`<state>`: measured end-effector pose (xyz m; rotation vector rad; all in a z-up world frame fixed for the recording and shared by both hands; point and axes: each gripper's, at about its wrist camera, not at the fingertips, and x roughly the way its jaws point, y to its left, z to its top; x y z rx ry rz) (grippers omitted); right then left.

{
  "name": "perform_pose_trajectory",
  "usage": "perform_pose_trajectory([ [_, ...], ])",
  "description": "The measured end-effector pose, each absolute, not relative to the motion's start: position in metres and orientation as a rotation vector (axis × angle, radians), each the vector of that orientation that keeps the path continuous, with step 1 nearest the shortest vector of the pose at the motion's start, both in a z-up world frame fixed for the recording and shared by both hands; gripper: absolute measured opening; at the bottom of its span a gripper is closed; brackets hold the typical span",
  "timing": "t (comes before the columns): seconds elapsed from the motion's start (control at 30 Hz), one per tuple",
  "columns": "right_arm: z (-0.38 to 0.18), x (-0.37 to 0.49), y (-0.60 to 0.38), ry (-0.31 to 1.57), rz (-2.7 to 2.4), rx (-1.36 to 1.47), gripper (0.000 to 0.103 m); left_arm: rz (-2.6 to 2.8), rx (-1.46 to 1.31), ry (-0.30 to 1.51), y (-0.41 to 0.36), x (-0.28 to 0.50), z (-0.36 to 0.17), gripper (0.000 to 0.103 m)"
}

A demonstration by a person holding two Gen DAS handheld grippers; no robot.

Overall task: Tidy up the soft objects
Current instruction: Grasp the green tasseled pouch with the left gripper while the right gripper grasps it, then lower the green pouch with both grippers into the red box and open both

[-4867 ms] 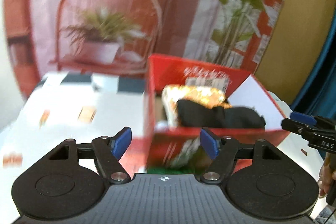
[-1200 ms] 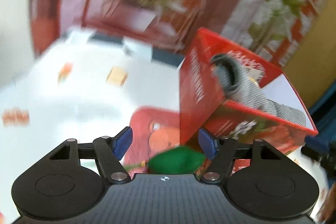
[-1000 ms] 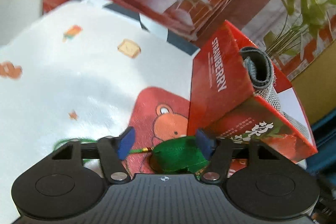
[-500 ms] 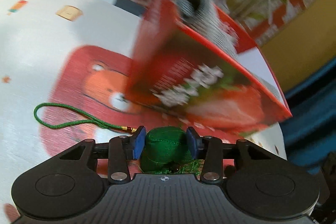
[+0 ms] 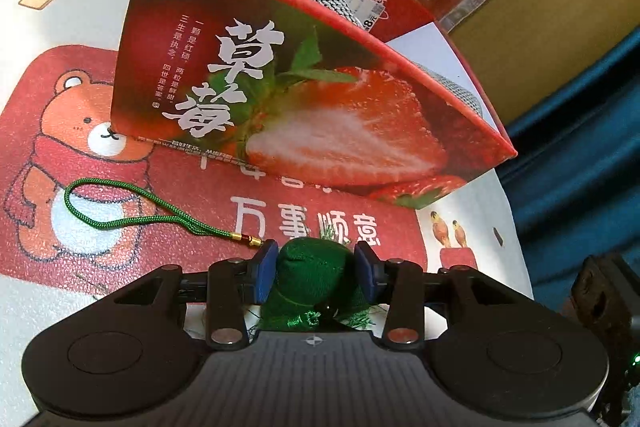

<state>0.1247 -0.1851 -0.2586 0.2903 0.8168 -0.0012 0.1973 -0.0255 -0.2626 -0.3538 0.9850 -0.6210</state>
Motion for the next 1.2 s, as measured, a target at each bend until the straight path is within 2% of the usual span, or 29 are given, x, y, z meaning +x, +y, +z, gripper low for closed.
perform_pose_trajectory([
  [0.03, -0.258, 0.124, -0.185, 0.816, 0.005, 0.289, 0.053, -0.618, -0.355, 0.983, -0.026, 0.197, -0.261, 0.043],
  [0.07, -0.257, 0.124, -0.183, 0.811, 0.020, 0.283, 0.043, -0.616, -0.353, 0.977, -0.026, 0.197, -0.257, 0.042],
  [0.2, -0.240, 0.120, -0.182, 0.769, 0.044, 0.255, 0.043, -0.634, -0.360, 0.904, -0.021, 0.193, -0.228, 0.042],
  [0.43, -0.176, 0.119, -0.194, 0.608, 0.080, 0.198, 0.042, -0.642, -0.302, 0.672, -0.026, 0.184, -0.155, 0.042],
  [0.77, -0.086, 0.156, -0.231, 0.361, 0.006, 0.034, 0.043, -0.679, -0.193, 0.408, -0.065, 0.223, -0.066, 0.043],
  [0.97, -0.077, 0.185, -0.264, 0.326, -0.078, -0.034, 0.043, -0.725, -0.192, 0.412, -0.097, 0.259, -0.064, 0.044],
  [1.2, -0.105, 0.208, -0.301, 0.405, -0.148, -0.047, 0.043, -0.735, -0.181, 0.522, -0.130, 0.296, -0.102, 0.044],
])
